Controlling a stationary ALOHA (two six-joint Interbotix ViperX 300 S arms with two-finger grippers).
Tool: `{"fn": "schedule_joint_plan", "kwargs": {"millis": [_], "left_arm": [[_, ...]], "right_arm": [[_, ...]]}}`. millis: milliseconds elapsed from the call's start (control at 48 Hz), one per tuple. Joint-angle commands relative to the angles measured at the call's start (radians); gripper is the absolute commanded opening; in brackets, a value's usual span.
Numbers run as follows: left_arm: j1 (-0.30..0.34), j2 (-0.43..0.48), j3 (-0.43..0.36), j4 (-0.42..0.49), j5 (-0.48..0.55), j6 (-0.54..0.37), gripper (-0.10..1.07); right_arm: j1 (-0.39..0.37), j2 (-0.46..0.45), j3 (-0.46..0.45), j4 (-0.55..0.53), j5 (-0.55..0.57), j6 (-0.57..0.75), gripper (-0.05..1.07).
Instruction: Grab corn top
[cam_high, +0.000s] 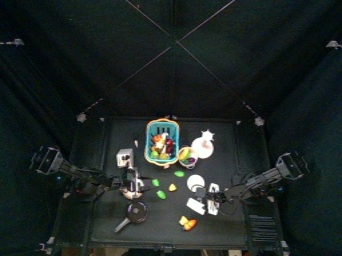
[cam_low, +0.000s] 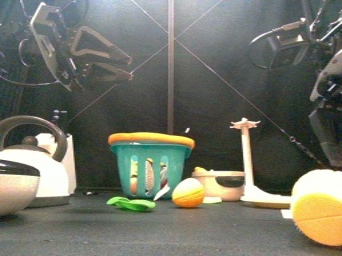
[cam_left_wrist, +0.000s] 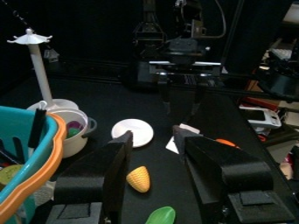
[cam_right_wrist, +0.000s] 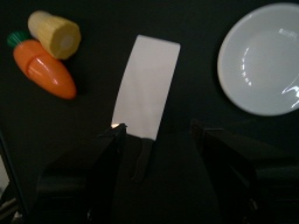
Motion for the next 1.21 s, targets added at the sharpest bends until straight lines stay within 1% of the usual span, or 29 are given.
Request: {"fn": "schedule_joint_plan", "kwargs": {"millis": [0, 62, 83, 167, 208, 333, 396, 542, 708, 938, 1021, 1188], "left_arm": [[0.002, -0.002, -0.011, 0.005, -0.009, 0.002, 0.81], [0.002, -0.003, -0.006, 0.005, -0.011, 0.002, 0.81], [0.002, -0.003, -0.005, 0.005, -0.009, 0.002, 0.81], [0.002, -0.009, 0.002, 0.003, -0.009, 0.002, 0.81], [0.002, -0.015, 0.006, 0.003, -0.009, 0.002, 0.81], [0.002, -0.029, 0.021, 0.002, -0.009, 0.002, 0.81], [0.002, -0.04, 0.032, 0.002, -0.009, 0.0, 0.81], [0.002, -0.069, 0.049, 0.0, -0.009, -0.002, 0.81], [-0.002, -0.095, 0.064, 0.0, -0.009, -0.003, 0.81], [-0.002, -0.101, 0.071, -0.003, -0.009, -0.003, 0.81], [-0.002, -0.101, 0.071, -0.003, -0.009, -0.003, 0.81], [-0.002, -0.101, 0.074, -0.005, -0.009, -0.003, 0.81]], "right_arm": [[-0.034, 0.003, -0.066, -0.109, -0.043, -0.002, 0.92], [-0.063, 0.029, -0.094, -0.181, -0.072, -0.002, 0.92], [-0.08, 0.046, -0.11, -0.216, -0.086, -0.002, 0.92], [-0.117, 0.104, -0.155, -0.302, -0.1, -0.002, 0.92], [-0.133, 0.147, -0.183, -0.351, -0.103, -0.003, 0.92], [-0.156, 0.261, -0.256, -0.448, -0.101, -0.003, 0.92], [-0.16, 0.305, -0.285, -0.474, -0.101, -0.011, 0.92], [-0.173, 0.38, -0.344, -0.489, -0.101, -0.015, 0.92], [-0.195, 0.428, -0.37, -0.499, -0.103, -0.017, 0.92], [-0.244, 0.483, -0.36, -0.497, -0.118, -0.017, 0.92], [-0.258, 0.495, -0.353, -0.489, -0.143, -0.015, 0.92], [-0.261, 0.502, -0.345, -0.489, -0.206, -0.014, 0.91]]}}
